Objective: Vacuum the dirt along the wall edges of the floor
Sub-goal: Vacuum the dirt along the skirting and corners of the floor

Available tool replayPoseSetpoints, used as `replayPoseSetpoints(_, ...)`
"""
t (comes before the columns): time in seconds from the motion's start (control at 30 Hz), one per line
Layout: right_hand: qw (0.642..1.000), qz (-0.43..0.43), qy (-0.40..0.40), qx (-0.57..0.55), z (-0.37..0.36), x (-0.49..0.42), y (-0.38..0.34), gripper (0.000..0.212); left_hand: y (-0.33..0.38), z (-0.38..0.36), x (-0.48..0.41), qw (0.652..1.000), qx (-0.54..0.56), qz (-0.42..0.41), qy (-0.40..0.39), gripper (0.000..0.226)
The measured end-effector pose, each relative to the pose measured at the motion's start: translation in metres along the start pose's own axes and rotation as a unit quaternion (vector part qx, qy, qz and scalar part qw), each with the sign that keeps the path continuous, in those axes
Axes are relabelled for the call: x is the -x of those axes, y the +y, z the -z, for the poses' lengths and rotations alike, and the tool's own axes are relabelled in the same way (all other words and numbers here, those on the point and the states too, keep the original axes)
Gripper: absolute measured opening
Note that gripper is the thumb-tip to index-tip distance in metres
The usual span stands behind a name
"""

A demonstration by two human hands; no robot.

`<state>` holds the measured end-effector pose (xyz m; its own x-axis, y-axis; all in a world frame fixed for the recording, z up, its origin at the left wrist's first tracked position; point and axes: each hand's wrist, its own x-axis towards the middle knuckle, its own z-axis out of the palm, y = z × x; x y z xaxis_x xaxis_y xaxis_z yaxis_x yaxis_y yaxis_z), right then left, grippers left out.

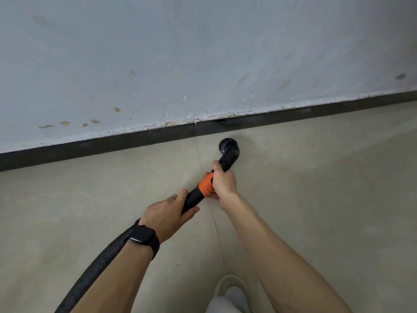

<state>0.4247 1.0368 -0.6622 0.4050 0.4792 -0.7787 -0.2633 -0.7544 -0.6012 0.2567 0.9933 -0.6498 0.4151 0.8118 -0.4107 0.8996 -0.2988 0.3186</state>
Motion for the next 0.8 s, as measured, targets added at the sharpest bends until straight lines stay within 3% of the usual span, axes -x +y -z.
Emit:
replayPoseSetpoints(0.07,0.999,0.008,0.023,-0.022,0.018,-0.008,0.001,0.03,0.017,-0.003,-0.01,1.0,-0.005,-0.026,-0.011,0.043)
replayPoseSetpoints(0.2,0.998,0.004,0.062,-0.032,0.054,-0.026,0.013,0.044,0.045,-0.006,-0.024,0.997,-0.018,-0.063,-0.042,0.042)
replayPoseSetpoints(0.3,0.996,0.0,0.08,-0.048,0.074,-0.038,0.015,0.039,0.063,-0.004,-0.035,0.994,-0.022,-0.078,-0.068,0.043)
replayPoseSetpoints(0.43,0.995,-0.012,0.075,-0.059,0.085,-0.049,-0.005,0.032,0.079,0.007,-0.053,0.994,-0.007,-0.065,-0.087,0.042)
replayPoseSetpoints(0.6,0.993,-0.032,0.073,-0.089,0.088,-0.06,-0.031,0.043,0.093,0.029,-0.076,0.992,0.021,-0.028,-0.124,0.041)
replayPoseSetpoints(0.8,0.991,-0.041,0.05,-0.114,0.091,-0.074,-0.065,0.041,0.099,0.063,-0.107,0.985,0.069,0.016,-0.156,0.037)
